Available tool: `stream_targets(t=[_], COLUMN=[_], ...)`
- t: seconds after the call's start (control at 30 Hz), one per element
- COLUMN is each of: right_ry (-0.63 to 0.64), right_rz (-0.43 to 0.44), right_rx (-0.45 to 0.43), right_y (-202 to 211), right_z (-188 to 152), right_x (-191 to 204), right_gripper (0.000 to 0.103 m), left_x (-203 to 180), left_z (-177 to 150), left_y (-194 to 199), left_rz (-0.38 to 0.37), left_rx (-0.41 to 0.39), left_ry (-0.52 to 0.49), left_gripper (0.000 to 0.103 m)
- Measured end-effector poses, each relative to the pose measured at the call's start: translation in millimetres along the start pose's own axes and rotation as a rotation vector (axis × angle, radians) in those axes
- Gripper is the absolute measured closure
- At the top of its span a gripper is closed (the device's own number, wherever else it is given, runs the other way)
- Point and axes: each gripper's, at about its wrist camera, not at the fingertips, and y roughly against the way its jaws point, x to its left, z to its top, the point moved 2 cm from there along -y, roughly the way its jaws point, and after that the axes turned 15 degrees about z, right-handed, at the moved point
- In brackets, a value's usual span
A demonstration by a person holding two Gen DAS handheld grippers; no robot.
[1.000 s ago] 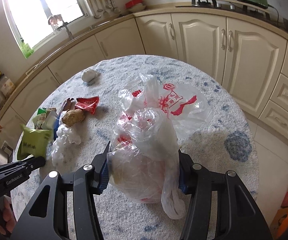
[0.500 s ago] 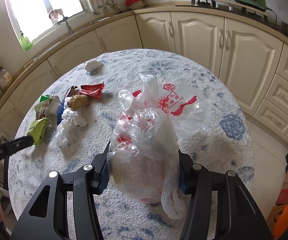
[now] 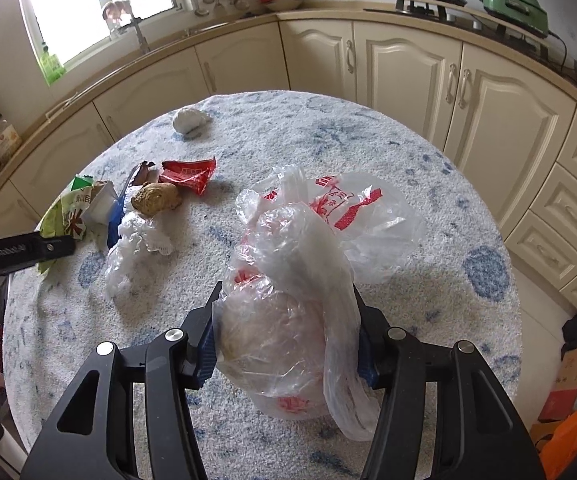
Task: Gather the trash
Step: 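Grasp the green snack packet with the left tool while the right tool holds the red-printed bag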
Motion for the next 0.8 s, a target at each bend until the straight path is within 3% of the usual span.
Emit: stream_targets(t=[0.07, 0.17, 0.27, 0.43, 0.5, 0.53, 0.57, 0.67, 0.8], right_ry=[0.003, 0.0, 0.005, 0.003, 0.0, 0.001, 0.004, 0.01, -0.002], right_rz=[0.003, 0.001, -0.006, -0.006, -0.008, -0.012, -0.013, -0.017, -0.01], right_rx=[0.004, 0.005, 0.005, 0.008, 0.01, 0.011, 0.012, 0.014, 0.013], right_y=[-2, -3, -4, -5, -6, -6, -6, -7, -7], right_z=[-1, 0, 0, 1, 1, 1, 1, 1, 3], right_x=[0, 1, 2, 3, 3, 4, 4, 5, 2], right_gripper=[0.047, 0.047, 0.047, 0.047, 0.047, 0.047, 0.047, 0.047, 0.047], left_x=[11, 28, 38, 30, 26, 25, 25, 28, 34], left_z=[2, 7, 15, 19, 17, 16, 15, 12, 3], left_y=[8, 11, -5, -45, -50, -51, -50, -42, -32], left_rz=[-0.024, -0.026, 0.013, -0.016, -0.007, 0.002, 0.026, 0.024, 0.03], left_rx=[-0.006, -0.026, 0.006, 0.11, 0.066, 0.055, 0.032, 0.0, -0.007], left_ry=[0.02, 0.064, 0.116, 0.086, 0.062, 0.058, 0.052, 0.044, 0.043], left_gripper=[0.016, 0.001, 0.001, 0.003, 0.003, 0.005, 0.016, 0.071, 0.072])
